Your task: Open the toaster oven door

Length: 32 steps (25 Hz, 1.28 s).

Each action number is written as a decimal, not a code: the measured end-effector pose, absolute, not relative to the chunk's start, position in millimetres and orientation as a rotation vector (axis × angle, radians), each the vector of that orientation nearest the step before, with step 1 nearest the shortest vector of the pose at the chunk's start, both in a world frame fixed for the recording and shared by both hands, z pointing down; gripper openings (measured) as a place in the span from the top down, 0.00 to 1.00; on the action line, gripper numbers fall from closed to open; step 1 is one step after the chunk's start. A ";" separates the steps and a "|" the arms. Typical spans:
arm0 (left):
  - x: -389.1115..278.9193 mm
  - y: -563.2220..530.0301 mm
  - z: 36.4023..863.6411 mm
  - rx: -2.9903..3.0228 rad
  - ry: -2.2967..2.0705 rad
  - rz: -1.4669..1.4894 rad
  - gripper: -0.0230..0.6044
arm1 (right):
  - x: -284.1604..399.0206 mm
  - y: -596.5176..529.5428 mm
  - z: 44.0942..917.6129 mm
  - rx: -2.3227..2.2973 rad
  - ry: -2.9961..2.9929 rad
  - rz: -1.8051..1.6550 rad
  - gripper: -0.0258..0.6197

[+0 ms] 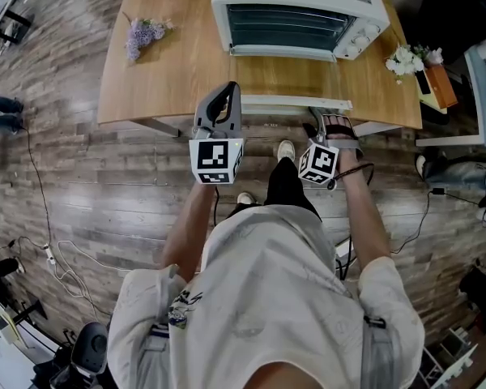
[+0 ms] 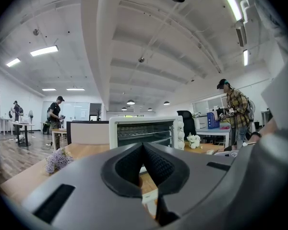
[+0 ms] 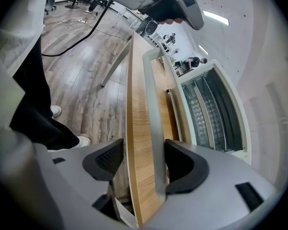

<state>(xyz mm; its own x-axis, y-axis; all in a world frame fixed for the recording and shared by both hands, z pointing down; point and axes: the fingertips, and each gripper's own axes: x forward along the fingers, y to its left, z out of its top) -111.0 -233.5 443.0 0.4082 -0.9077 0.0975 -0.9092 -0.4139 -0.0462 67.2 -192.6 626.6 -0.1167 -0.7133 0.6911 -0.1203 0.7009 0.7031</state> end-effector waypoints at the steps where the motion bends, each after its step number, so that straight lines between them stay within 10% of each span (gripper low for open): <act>1: -110.5 -233.6 443.8 2.623 -1.692 0.170 0.94 | 67.0 -191.7 629.1 0.685 -1.636 -0.574 0.52; 32: -112.9 -222.8 482.5 2.558 -1.704 0.335 0.94 | 66.7 -185.9 690.4 0.818 -1.529 -0.658 0.38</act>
<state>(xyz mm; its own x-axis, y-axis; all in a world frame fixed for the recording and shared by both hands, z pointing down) -112.9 -222.8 482.5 0.3694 -0.9061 0.2063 -0.9168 -0.3916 -0.0781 66.7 -185.9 690.4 -0.0314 -0.8062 0.5908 -0.1249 0.5896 0.7980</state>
